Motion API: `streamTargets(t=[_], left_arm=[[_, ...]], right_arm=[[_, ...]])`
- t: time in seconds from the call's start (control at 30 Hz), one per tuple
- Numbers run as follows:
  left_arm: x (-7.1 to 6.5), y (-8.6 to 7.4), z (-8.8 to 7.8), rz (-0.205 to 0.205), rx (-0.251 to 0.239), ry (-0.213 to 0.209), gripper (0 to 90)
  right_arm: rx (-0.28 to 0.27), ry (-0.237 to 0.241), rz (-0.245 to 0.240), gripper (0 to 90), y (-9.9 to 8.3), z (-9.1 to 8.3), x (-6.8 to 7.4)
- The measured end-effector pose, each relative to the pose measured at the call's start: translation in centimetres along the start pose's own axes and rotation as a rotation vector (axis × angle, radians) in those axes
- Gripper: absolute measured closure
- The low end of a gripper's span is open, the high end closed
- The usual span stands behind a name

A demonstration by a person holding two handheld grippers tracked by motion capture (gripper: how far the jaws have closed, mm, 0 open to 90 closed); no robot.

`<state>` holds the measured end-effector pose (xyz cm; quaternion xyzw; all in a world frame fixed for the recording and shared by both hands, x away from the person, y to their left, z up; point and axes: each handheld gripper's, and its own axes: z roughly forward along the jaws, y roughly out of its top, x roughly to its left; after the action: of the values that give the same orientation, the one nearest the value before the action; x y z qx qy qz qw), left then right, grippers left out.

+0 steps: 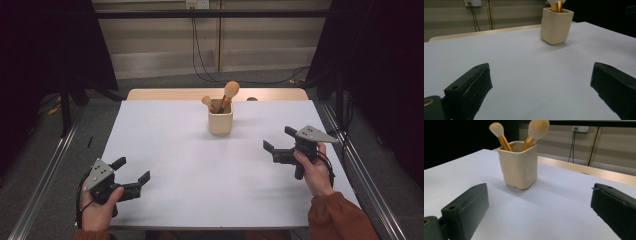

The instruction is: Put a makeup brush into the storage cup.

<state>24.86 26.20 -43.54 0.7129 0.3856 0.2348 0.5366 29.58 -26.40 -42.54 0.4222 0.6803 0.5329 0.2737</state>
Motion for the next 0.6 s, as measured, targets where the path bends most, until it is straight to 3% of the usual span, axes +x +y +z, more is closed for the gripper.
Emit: streamTargets(t=[0.43, 0.6], left_arm=[[-0.2, 0.0, -0.2, 0.01, 0.004, -0.001, 3.2], [-0.2, -0.1, -0.3, 0.01, 0.002, -0.001, 3.2]], right_arm=[[-0.014, -0.027, 0.024, 1.4, -1.9, -3.2, 0.2], [0.007, -0.041, 0.037, 0.0, -2.6, -4.2, 0.1]])
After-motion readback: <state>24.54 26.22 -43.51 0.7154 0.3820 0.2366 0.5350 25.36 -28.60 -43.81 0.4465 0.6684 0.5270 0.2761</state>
